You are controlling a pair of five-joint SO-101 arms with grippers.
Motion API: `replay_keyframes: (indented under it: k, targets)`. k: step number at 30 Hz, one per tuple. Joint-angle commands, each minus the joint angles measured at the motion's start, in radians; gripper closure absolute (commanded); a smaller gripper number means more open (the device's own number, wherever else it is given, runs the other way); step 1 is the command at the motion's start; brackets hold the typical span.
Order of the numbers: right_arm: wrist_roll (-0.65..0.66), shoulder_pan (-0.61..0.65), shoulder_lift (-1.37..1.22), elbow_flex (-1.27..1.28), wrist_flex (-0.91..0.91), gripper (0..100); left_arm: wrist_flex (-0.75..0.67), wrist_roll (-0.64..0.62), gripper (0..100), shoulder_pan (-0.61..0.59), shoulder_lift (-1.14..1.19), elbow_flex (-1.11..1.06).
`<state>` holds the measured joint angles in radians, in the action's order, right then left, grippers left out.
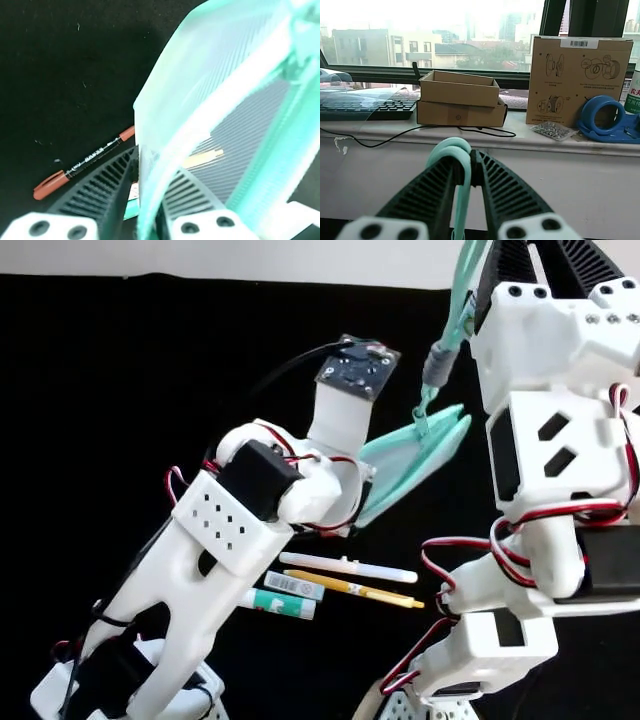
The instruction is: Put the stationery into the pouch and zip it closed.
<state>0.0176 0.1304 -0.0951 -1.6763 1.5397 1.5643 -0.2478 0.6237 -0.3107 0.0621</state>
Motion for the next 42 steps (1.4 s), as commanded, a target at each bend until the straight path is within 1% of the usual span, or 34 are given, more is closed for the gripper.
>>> replay_keyframes:
  k: [1,4,6,11,13,16,17,21,32,34,39,42]
  targets:
    - [-0.011,0.002,0.022,-0.096,-0.002,99.2,-0.003,0.035,93,-0.03,-0.019,0.018]
    - [-0.011,0.002,0.024,-0.096,0.001,99.2,0.002,0.034,85,-0.068,-0.019,0.019]
    - [-0.011,0.002,0.024,-0.096,0.001,99.2,0.003,0.031,82,-0.096,-0.019,0.036]
    - [-0.011,0.002,0.024,-0.096,0.001,99.2,0.002,-0.084,81,-0.154,-0.019,0.107]
    - [-0.011,0.002,0.024,-0.096,0.001,99.2,0.005,-0.13,81,-0.165,-0.019,0.107]
    - [-0.011,0.002,0.024,-0.096,0.001,99.2,0.005,-0.235,81,-0.197,-0.018,0.107]
    - [-0.011,0.002,0.024,-0.096,0.001,99.2,0.005,-0.244,81,-0.209,-0.018,0.107]
    - [-0.011,0.002,0.024,-0.096,0.001,99.2,0.005,-0.249,81,-0.225,-0.018,0.105]
    - [-0.011,0.002,0.024,-0.096,0.002,99.2,0.003,-0.25,81,-0.217,-0.019,0.14]
    - [-0.011,0.002,0.024,-0.096,0.002,99.2,0.005,-0.262,83,-0.217,-0.019,0.145]
    - [-0.011,0.002,0.024,-0.096,0.002,99.2,0.005,-0.262,93,-0.223,-0.019,0.147]
    - [-0.011,0.002,0.024,-0.096,0.002,99.2,0.005,-0.262,96,-0.225,-0.019,0.14]
